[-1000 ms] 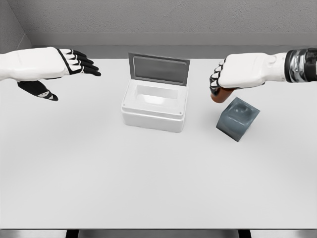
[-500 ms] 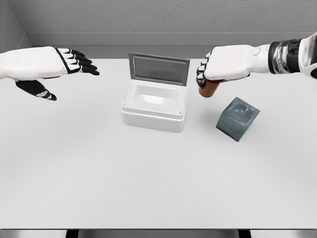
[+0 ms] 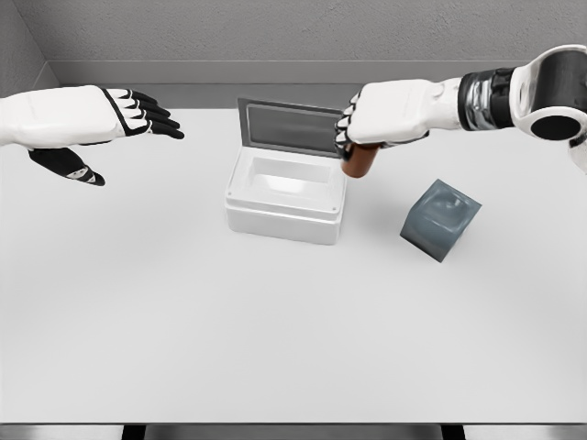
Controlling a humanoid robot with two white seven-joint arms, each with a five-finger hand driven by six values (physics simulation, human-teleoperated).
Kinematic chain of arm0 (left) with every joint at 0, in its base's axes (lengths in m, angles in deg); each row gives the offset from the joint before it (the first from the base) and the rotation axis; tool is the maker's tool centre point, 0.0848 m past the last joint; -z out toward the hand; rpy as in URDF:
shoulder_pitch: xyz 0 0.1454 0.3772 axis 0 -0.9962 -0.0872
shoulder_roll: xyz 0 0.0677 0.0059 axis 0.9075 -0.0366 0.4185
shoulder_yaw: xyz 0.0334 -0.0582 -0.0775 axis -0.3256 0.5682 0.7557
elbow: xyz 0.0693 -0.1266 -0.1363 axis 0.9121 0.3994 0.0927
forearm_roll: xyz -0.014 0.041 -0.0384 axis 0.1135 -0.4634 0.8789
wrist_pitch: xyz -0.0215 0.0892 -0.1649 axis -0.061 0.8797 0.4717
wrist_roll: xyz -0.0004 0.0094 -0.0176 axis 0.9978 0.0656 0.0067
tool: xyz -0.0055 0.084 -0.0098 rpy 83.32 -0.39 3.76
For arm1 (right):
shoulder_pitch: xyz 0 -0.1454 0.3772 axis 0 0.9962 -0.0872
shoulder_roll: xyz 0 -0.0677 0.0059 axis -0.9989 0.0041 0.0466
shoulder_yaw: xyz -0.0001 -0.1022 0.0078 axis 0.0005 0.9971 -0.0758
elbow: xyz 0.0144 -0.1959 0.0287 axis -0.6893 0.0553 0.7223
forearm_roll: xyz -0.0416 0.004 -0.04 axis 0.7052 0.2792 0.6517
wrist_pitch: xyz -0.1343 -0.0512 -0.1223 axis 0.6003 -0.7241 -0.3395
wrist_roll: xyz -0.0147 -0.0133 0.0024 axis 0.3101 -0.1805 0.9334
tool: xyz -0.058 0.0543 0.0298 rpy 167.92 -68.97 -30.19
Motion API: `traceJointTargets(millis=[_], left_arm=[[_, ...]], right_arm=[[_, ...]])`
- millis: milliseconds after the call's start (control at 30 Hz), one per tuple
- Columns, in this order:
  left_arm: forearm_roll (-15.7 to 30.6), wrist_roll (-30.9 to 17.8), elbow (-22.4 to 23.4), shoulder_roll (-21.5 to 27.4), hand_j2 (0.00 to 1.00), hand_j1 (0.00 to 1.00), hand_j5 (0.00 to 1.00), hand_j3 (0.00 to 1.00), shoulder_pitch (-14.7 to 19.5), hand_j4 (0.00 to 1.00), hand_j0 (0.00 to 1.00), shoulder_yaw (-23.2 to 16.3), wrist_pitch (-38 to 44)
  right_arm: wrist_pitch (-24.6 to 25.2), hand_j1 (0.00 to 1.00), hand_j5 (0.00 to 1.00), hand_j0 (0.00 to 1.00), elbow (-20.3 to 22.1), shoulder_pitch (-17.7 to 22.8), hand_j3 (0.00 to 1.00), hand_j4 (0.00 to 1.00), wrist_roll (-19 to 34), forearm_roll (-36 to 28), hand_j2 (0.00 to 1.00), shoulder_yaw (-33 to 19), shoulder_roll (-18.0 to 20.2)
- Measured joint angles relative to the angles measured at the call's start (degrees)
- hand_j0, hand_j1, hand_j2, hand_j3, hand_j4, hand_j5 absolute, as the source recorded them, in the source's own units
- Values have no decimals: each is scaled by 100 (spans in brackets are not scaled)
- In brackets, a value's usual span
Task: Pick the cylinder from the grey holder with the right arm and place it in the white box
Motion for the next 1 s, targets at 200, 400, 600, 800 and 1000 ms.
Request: traceJointTargets(millis=[200,400,600,800,1000], left_arm=[[0,0,0,0,100,100,100,100,0,100,100,0,0],[0,0,5,0,100,100,100,100,0,100,100,0,0],[0,0,0,0,100,100,100,100,0,100,100,0,0],[0,0,-1,0,100,100,100,100,0,100,100,0,0],[0,0,-1,-1,100,100,100,100,0,100,100,0,0]], right_arm=[[0,52,52,52,-52,0,52,52,0,57,52,5,-216],[0,52,52,52,-63,-35,52,52,0,76,52,10,-347],[0,52,52,52,-175,-35,52,52,0,138,52,12,-505],[1,100,100,100,-209,-35,100,100,0,290,100,-18,-597],[1,100,100,100,-183,-105,100,100,0,318,100,-82,-628]])
